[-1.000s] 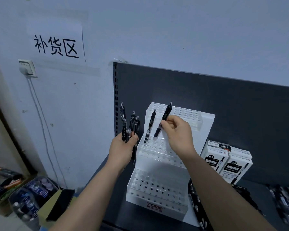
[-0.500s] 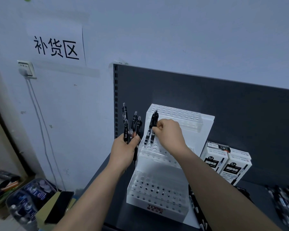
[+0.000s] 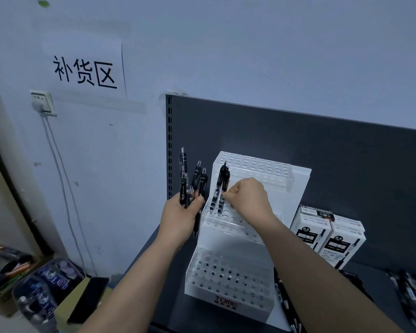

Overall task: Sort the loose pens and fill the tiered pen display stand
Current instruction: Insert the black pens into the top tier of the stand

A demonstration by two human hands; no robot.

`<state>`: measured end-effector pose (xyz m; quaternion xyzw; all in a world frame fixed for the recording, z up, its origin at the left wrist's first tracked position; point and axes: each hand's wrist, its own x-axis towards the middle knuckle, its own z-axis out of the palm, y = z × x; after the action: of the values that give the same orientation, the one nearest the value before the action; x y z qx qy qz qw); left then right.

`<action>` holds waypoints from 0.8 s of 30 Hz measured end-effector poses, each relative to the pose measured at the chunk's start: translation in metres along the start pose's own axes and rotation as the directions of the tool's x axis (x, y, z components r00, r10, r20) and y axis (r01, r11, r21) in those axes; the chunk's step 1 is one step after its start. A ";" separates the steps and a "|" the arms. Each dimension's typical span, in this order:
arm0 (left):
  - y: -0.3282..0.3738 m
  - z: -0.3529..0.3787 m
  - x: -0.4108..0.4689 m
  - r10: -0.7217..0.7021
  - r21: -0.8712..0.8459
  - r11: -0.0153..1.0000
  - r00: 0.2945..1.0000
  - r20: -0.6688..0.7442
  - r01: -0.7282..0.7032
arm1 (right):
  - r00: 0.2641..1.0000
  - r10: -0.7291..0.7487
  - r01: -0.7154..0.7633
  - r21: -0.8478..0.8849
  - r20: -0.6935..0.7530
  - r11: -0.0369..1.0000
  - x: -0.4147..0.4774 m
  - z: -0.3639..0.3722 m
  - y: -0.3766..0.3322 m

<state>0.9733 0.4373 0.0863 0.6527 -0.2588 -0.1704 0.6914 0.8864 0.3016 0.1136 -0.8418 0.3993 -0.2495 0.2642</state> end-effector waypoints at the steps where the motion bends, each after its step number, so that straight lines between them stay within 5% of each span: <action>1: 0.001 0.000 0.000 -0.001 -0.011 1.000 1.000 0.002 0.001 | 1.000 0.001 -0.001 0.022 -0.004 1.000 -0.002 -0.004 0.001; 8: 0.010 0.011 -0.008 0.020 -0.042 0.999 0.998 0.067 -0.017 | 0.991 -0.119 0.067 0.530 0.065 0.845 -0.027 -0.038 -0.016; 14: 0.013 0.020 -0.011 0.059 0.011 0.998 0.994 0.096 -0.060 | 0.990 -0.087 0.004 0.589 0.113 0.808 -0.029 -0.044 -0.021; 21: 0.022 0.018 0.014 0.079 0.148 0.986 0.996 -0.047 -0.072 | 0.972 0.011 0.125 0.560 -0.233 0.819 -0.016 -0.072 -0.014; 24: 0.027 0.027 0.027 0.069 0.192 0.979 0.997 -0.034 -0.061 | 0.967 -0.024 0.148 0.483 -0.253 0.863 -0.012 -0.073 -0.016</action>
<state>0.9770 0.4027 0.1167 0.7106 -0.2810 -0.1089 0.6358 0.8426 0.3021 0.1748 -0.7259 0.3120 -0.4547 0.4111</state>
